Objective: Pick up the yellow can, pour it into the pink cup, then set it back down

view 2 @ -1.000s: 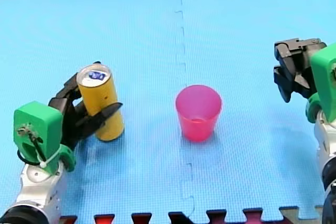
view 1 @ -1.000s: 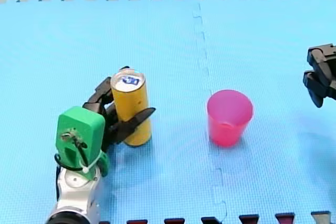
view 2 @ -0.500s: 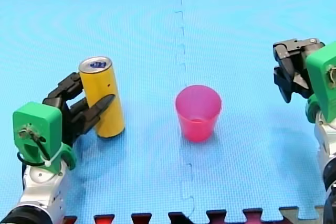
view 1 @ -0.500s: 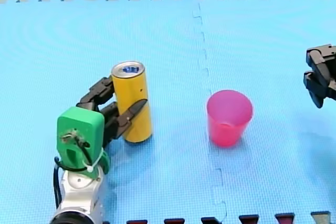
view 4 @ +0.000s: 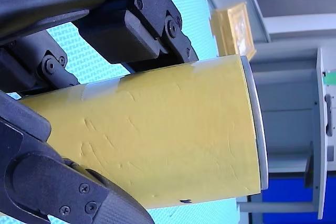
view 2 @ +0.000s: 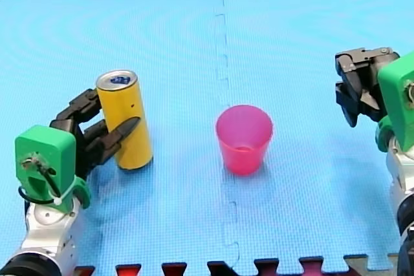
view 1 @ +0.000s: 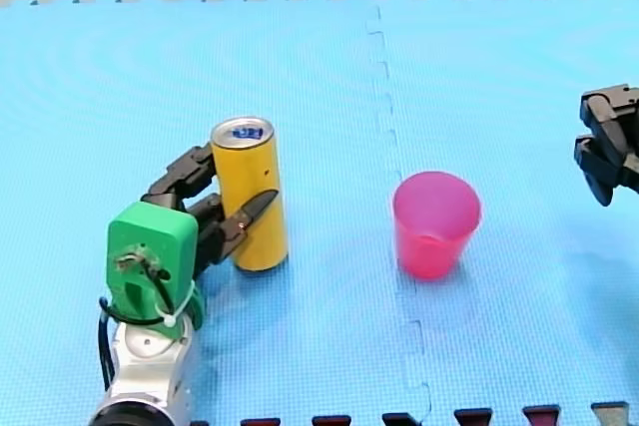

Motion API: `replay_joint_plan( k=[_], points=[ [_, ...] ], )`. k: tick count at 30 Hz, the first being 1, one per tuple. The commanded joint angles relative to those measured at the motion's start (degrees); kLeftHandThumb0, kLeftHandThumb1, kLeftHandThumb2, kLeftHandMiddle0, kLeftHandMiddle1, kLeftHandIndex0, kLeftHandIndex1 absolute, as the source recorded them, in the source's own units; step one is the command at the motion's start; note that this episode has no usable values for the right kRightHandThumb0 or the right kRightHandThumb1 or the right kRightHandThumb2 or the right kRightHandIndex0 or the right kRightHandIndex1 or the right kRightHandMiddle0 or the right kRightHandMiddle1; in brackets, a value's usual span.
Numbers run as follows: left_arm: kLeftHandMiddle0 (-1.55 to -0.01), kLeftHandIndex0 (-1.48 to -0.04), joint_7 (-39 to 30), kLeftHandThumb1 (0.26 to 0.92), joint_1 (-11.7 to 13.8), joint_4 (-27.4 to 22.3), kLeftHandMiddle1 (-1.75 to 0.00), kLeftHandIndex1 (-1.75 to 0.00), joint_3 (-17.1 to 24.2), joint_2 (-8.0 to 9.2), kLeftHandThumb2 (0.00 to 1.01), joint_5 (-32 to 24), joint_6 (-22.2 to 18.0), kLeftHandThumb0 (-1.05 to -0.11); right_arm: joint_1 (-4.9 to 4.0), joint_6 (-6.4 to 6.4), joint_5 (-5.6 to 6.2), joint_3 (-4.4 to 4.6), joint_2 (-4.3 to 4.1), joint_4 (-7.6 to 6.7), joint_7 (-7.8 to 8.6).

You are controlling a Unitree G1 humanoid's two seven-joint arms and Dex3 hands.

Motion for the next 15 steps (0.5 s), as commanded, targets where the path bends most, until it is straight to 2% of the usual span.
replay_joint_plan(
  k=[1, 10, 15],
  points=[
    [-1.3, -1.14, -0.21, 0.809, 0.12, -0.26, -0.02, -0.01, 0.09, 0.49, 0.0, -0.27, 0.59, -0.415, -0.14, -0.1, 0.24, -0.2, -0.12, -0.03, 0.04],
    [-1.3, -1.14, -2.59, 0.805, -0.45, -3.34, -0.01, 0.0, 1.53, 0.54, 0.0, -3.04, 2.55, -0.415, -0.43, 0.14, 0.53, -0.59, 0.21, 0.02, -0.04],
    [-1.3, -1.14, -0.86, 0.803, -0.92, -5.57, 0.0, 0.0, 1.04, -0.89, 0.0, -2.78, 0.41, -0.411, -0.86, 0.7, 0.98, -0.94, 0.45, 0.07, 0.7]
  ],
)
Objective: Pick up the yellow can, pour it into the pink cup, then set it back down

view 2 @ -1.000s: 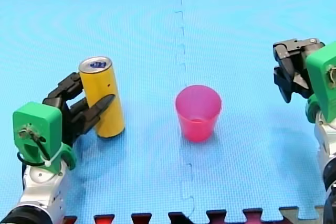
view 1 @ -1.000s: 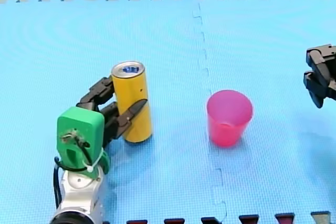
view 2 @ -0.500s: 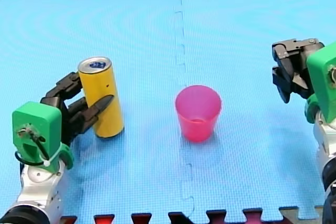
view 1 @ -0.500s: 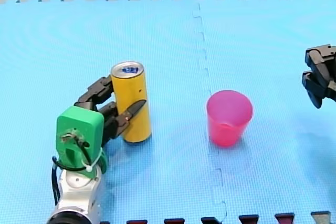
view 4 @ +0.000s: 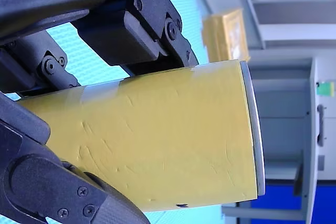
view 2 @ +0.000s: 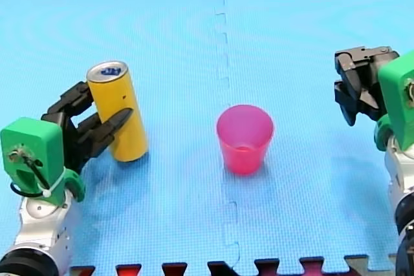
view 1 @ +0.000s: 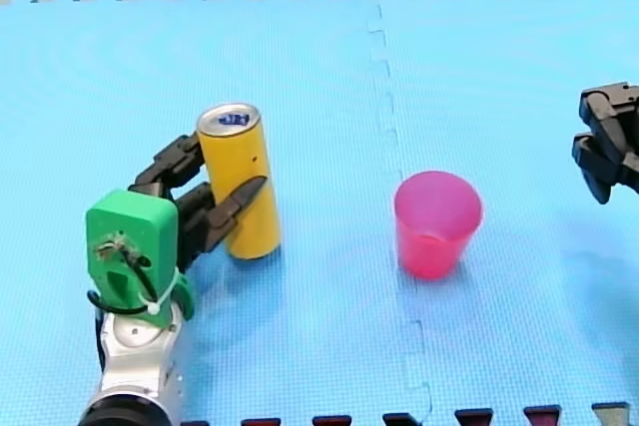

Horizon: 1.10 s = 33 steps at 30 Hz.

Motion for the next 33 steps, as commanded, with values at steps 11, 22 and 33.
replay_joint_plan(
  k=[11, 22, 33],
  points=[
    [-1.31, -1.18, 2.27, 0.805, -1.83, -1.72, 0.0, -0.02, -0.97, -1.95, 0.0, 0.94, -3.87, -0.386, -0.39, 0.36, 1.13, -1.05, 0.66, -0.06, 0.79],
    [-1.31, -1.19, 6.61, 0.808, -1.97, -2.18, 0.0, -0.01, -3.54, -0.39, 0.0, 5.81, -5.41, -0.383, -0.16, -0.04, 1.22, -1.1, 1.31, -0.2, 0.58],
    [-1.29, -1.17, 18.05, 0.813, -4.02, -1.9, 0.0, 0.0, -9.07, 2.52, 0.0, 16.06, -4.51, -0.391, 0.07, -0.25, 0.3, -0.31, 1.61, -0.13, -0.55]
  ],
)
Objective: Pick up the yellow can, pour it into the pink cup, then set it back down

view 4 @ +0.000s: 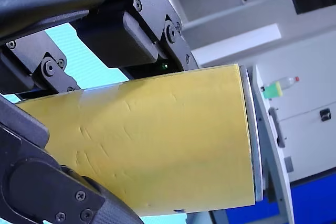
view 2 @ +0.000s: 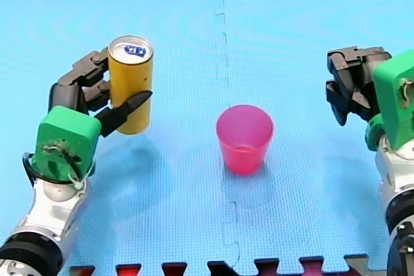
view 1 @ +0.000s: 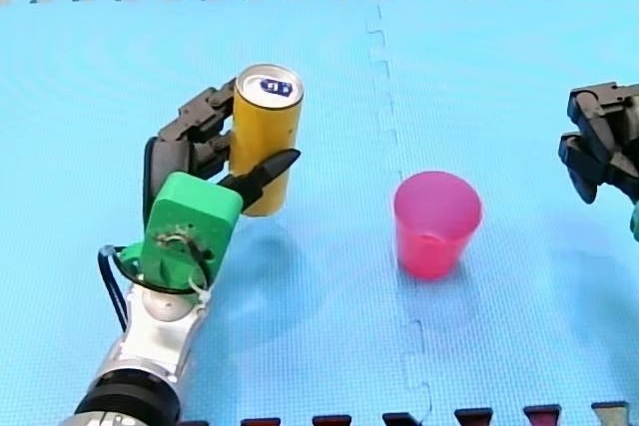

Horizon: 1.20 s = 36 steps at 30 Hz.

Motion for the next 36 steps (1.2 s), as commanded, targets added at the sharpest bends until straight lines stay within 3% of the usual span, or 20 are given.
replay_joint_plan(
  k=[1, 13, 27, 36],
  points=[
    [-1.27, -1.17, 1.13, 0.814, -1.23, -0.01, 0.0, 0.0, -0.76, 0.39, 0.0, 0.76, -0.04, -0.392, 0.08, -0.18, -0.07, 0.12, -0.1, -0.06, -0.26],
    [-1.21, -1.14, 5.18, 0.816, -6.17, 1.31, 0.0, 0.0, -3.91, 0.3, 0.0, 3.71, 2.38, -0.39, 0.19, -0.59, -0.43, 0.43, 0.14, -0.02, -0.7],
    [-1.29, -1.2, 10.23, 0.809, -10.71, 3.56, -0.02, -0.01, -8.18, -0.76, 0.0, 7.91, 2.49, -0.403, 0.36, -0.58, -0.41, 0.41, 0.23, 0.05, -0.66],
    [-1.31, -1.21, 16.68, 0.811, -14.79, 5.79, -0.02, -0.01, -14.2, 1.13, 0.0, 15.97, 3.33, -0.396, 0.22, 0.1, -0.72, 0.79, 0.17, 0.12, -0.53]
  ],
)
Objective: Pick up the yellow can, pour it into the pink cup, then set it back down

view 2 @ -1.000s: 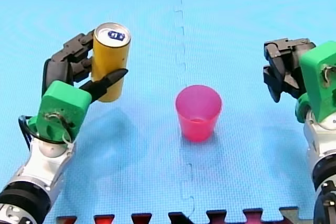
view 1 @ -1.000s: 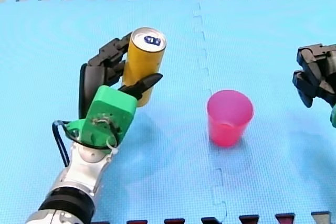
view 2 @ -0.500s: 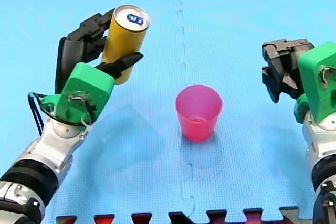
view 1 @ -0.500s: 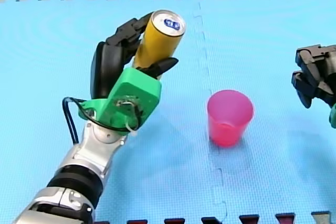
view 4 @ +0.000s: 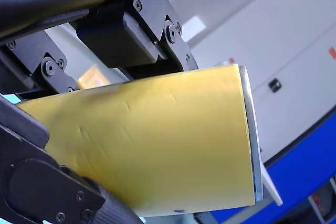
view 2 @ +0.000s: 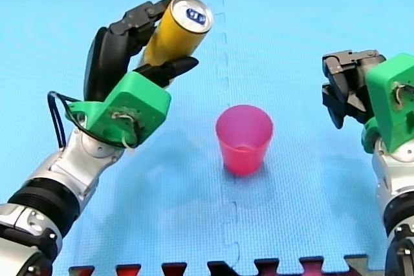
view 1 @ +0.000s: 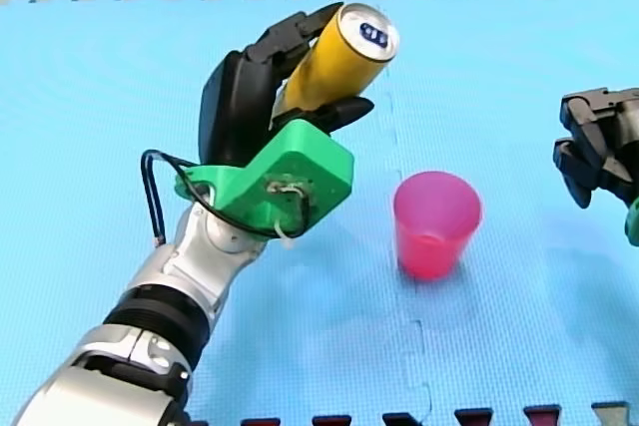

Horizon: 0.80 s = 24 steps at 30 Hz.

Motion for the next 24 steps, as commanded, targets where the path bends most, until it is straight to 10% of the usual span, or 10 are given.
replay_joint_plan(
  k=[1, 10, 24],
  points=[
    [-1.31, -1.21, 2.4, 0.811, -1.53, 1.06, -0.02, -0.01, -1.82, 0.77, 0.0, 1.95, -0.18, -0.392, -0.07, 0.19, -0.03, 0.05, -0.09, -0.01, -0.22],
    [-1.33, -1.17, 14.32, 0.765, -4.05, 4.9, -0.02, 0.0, -11.56, 2.82, 0.0, 13.64, 2.93, -0.389, -0.29, 1.61, 1.7, -1.23, -0.56, 0.17, 4.03],
    [-1.35, -1.15, 23.87, 0.759, -5.89, 5.71, -0.01, 0.0, -21.01, 4.87, 0.0, 22.17, 8.93, -0.335, 0.15, 0.57, 1.39, -1.19, -0.45, 0.06, 4.74]
  ],
)
